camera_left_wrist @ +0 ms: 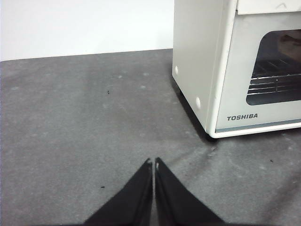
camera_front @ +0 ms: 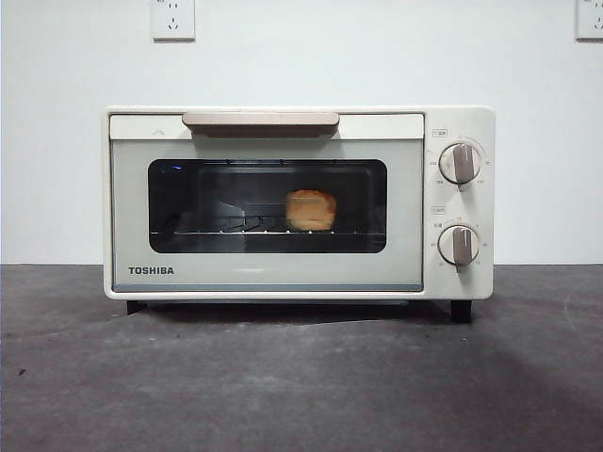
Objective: The left arm flap open the oven, the right arm pick bread and place it into oven, the left arm flap close the oven
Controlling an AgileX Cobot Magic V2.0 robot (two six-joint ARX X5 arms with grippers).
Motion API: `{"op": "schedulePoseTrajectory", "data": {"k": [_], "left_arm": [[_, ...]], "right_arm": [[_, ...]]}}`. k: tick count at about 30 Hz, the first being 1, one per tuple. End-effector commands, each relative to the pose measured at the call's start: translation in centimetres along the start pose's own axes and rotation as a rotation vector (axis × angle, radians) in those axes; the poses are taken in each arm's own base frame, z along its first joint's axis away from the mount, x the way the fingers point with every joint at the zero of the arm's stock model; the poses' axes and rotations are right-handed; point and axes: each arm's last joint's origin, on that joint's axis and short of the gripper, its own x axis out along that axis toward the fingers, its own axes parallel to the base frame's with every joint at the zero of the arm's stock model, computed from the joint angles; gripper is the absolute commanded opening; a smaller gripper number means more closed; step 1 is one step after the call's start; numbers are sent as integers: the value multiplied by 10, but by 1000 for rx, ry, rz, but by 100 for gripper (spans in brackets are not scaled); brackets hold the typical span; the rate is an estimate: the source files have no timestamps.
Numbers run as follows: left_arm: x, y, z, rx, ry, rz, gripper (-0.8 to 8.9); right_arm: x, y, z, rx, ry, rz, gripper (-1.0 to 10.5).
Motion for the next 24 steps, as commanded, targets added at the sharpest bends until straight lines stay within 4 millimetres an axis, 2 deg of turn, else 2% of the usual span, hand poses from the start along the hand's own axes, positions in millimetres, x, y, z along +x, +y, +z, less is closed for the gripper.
{"op": "schedulePoseTrajectory", "data": {"k": [1, 6, 13, 16, 24], "left_arm": [[1, 0, -6, -7, 36, 1, 19], [1, 0, -6, -7, 36, 1, 19], [1, 0, -6, -7, 36, 1, 19], [1, 0, -6, -7, 36, 1, 19], [1, 0, -6, -7, 36, 1, 19]], "right_arm": [[-3, -1, -19, -13, -12, -11, 6], [-3, -4, -54, 11, 7, -34, 6], [0, -6, -84, 80, 63, -39, 6], [0, -7, -92, 88, 129, -46, 6], [0, -6, -91, 90, 120, -44, 6]]}}
